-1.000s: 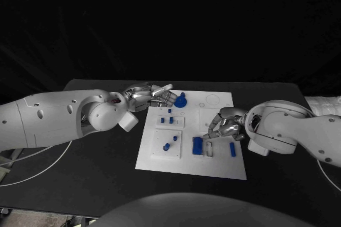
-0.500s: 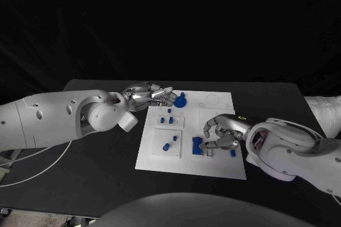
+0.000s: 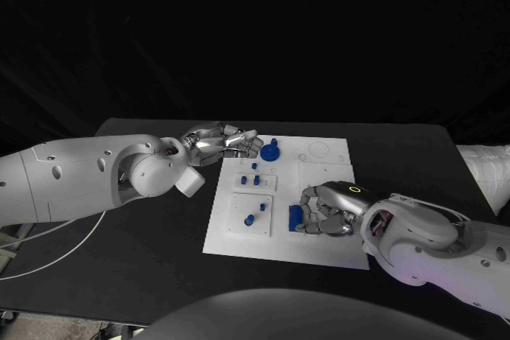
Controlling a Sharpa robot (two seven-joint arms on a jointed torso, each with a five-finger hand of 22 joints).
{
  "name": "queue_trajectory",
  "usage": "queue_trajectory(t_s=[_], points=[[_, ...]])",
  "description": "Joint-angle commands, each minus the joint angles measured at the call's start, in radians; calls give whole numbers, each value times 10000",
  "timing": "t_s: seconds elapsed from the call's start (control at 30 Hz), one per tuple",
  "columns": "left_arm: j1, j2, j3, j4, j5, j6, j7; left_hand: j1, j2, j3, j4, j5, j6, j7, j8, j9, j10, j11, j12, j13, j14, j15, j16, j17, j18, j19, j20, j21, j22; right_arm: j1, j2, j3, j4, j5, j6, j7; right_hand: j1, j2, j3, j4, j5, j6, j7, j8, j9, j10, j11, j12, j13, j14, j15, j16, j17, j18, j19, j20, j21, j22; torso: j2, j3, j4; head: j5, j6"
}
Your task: Assemble the parts on the task board
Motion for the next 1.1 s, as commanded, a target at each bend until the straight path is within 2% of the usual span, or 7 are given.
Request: queue_trajectory(t_s=[0.03,0.1,0.33,0.57,0.67,0.8,1.1], points=[[1,-8,8,45,-46,61,184,85,15,46,-3,24,56,-45,42,-10,52,-33,5,-13,41,-20,43,-10,93,25,18,33,-5,-118,66,-2,-89,-480,-186,166,112,-7,31,36,173,146,17,432,412,1058,-10,38,2634,1043,34,34,2633,67,-64,7,-53,1327,4,4,-2,41,0],[1,-19,8,53,-46,64,179,96,12,47,-2,35,57,-45,42,-11,52,-34,5,-15,41,-21,43,-12,93,25,17,34,-5,-174,103,-2,-142,-493,-194,178,192,-3,64,15,560,225,11,804,451,1058,-1,38,2634,1043,33,34,2633,67,-57,8,-42,1330,3,0,-4,40,0],[1,-22,8,47,-47,76,183,96,12,47,-2,35,57,-45,42,-11,52,-34,5,-15,41,-21,43,-12,93,25,17,34,-5,-273,221,-1,-336,-537,-199,194,447,-10,240,-102,1639,321,-10,1377,503,1058,-15,38,2634,1043,20,34,2633,66,-55,4,-37,1332,5,1,3,7,0],[0,-14,8,42,-48,95,175,96,12,47,-2,35,57,-45,42,-11,52,-34,5,-15,41,-21,43,-12,93,25,17,34,-5,-311,320,-1,-502,-650,-244,154,672,19,396,-237,1819,352,-20,1518,516,1058,-26,38,2634,1043,10,34,2633,64,-48,-3,-23,1335,6,2,-2,33,0],[0,-14,8,40,-48,98,169,96,12,47,-2,35,57,-45,42,-11,52,-34,5,-15,41,-21,43,-12,93,25,17,34,-5,-318,317,-1,-529,-675,-369,162,705,52,502,-245,2127,440,-22,1618,527,1058,-30,38,2634,1043,5,34,2633,58,-29,-10,11,1344,1,0,-1,37,0],[0,-15,8,35,-49,102,168,121,8,48,5,61,61,-48,44,-16,54,-32,4,-18,43,-21,43,-16,94,24,18,35,-7,-324,300,-2,-545,-644,-391,146,716,64,576,-246,2295,481,-29,1662,530,1058,-36,38,2634,1043,0,34,2633,53,-14,-14,40,1352,-2,0,-7,33,0],[-2,-8,8,35,-58,128,135,136,5,50,6,72,63,-49,44,-18,55,-32,3,-20,44,-20,44,-18,95,23,19,35,-8,-330,256,-2,-532,-485,-103,48,960,108,831,-428,1904,227,-25,1530,465,1058,-38,38,2634,1043,-6,34,2633,61,-40,-24,5,1339,2,3,-2,41,0]])
